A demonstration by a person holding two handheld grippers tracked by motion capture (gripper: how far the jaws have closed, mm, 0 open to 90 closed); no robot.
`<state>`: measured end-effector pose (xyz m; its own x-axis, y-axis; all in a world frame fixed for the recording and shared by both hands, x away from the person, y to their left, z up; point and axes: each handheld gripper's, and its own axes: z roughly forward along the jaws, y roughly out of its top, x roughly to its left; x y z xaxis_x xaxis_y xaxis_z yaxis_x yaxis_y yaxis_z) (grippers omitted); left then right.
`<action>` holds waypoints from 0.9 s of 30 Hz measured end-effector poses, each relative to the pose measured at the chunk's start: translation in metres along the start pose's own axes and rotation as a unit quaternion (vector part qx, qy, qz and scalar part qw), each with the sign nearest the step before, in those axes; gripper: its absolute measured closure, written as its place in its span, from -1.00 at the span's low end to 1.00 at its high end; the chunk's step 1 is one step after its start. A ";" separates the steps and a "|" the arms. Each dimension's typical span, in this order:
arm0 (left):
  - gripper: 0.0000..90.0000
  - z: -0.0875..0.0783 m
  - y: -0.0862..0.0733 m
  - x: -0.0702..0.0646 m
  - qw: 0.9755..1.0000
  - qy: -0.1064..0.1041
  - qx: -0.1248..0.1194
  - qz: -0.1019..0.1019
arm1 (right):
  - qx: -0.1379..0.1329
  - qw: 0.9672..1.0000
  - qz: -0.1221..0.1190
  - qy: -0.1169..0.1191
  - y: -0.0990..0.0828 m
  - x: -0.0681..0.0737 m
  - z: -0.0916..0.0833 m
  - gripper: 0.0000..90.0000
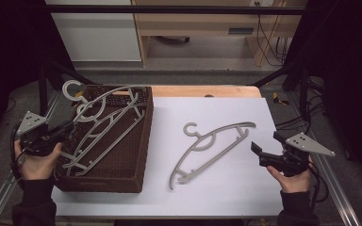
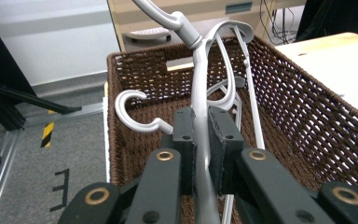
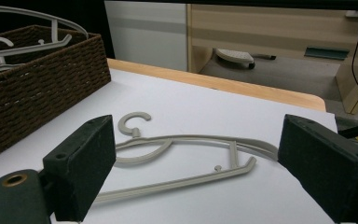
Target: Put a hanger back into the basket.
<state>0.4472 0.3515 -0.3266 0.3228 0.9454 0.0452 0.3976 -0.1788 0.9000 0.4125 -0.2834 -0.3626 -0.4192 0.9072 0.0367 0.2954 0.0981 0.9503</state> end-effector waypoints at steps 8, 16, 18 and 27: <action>0.82 0.017 -0.010 -0.003 1.000 -0.006 0.023 0.008 | -0.001 1.000 0.002 -0.001 0.000 -0.001 -0.001 -0.75; 0.81 0.025 -0.009 -0.010 0.999 -0.002 0.049 0.015 | 0.001 1.000 -0.001 0.000 0.000 0.000 0.001 -0.75; 0.81 0.026 -0.007 -0.009 0.999 -0.002 0.052 0.012 | 0.001 1.000 -0.002 0.000 0.000 0.000 0.001 -0.75; 0.81 0.035 0.002 -0.007 0.998 -0.003 0.059 0.022 | 0.000 1.000 0.001 -0.001 -0.001 -0.001 0.000 -0.75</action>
<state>0.4754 0.3346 -0.3399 0.3473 0.9342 0.0811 0.4803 -0.2515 0.8403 0.4133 -0.2845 -0.3633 -0.4167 0.9082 0.0381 0.2958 0.0958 0.9504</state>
